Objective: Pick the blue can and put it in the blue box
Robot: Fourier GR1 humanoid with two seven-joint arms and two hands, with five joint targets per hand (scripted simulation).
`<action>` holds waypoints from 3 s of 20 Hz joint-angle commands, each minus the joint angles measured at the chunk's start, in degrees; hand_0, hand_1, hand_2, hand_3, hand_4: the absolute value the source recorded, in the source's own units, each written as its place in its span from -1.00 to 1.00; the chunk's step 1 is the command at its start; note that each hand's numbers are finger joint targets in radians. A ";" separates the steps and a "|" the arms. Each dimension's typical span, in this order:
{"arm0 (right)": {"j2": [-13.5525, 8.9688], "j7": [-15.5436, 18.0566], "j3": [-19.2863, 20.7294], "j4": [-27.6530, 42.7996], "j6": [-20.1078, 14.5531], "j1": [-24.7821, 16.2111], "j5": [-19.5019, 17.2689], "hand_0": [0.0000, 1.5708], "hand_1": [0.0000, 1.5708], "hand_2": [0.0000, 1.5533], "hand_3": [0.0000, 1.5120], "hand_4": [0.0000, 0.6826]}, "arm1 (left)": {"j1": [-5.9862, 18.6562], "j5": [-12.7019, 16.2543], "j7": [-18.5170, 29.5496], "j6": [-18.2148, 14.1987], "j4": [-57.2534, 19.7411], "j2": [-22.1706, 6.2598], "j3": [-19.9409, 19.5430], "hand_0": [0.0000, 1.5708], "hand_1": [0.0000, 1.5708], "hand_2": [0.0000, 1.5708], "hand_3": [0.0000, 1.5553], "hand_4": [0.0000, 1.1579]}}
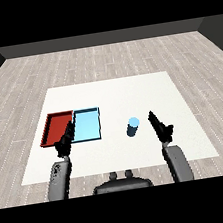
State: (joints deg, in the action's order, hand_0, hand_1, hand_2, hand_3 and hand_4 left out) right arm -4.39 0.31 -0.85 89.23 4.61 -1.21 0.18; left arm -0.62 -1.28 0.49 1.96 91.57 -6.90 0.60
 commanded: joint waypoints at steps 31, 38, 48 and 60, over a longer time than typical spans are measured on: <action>-3.36 14.00 10.48 -6.86 12.69 6.15 14.37 -1.00 -1.00 -1.00 -1.00 -1.00 | 2.56 6.38 26.44 -0.50 -4.75 6.85 -1.38 -1.00 -1.00 -1.00 -1.00 -1.00; -0.24 12.50 8.84 -10.00 8.86 7.11 13.64 -1.00 -1.00 -1.00 -1.00 -1.00 | 1.51 8.31 28.28 3.04 -5.85 5.16 -4.33 -1.00 -1.00 -1.00 -1.00 -1.00; 3.05 16.55 6.41 -20.27 4.57 12.19 9.68 -1.00 -1.00 -1.00 -1.00 -1.00 | 0.29 14.08 22.97 6.99 0.05 2.29 -6.58 -1.00 -1.00 -1.00 -1.00 -1.00; 4.29 18.09 4.59 -23.70 5.30 12.13 10.92 -1.00 -1.00 -1.00 -1.00 -1.00 | -0.28 13.12 25.43 6.04 -2.31 1.91 -7.85 -1.00 -1.00 -1.00 -1.00 -1.00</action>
State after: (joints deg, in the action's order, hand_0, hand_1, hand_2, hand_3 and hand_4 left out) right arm -1.62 17.71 5.44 66.28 10.51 10.89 11.79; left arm 1.79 9.86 24.88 5.44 88.48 -2.84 -5.07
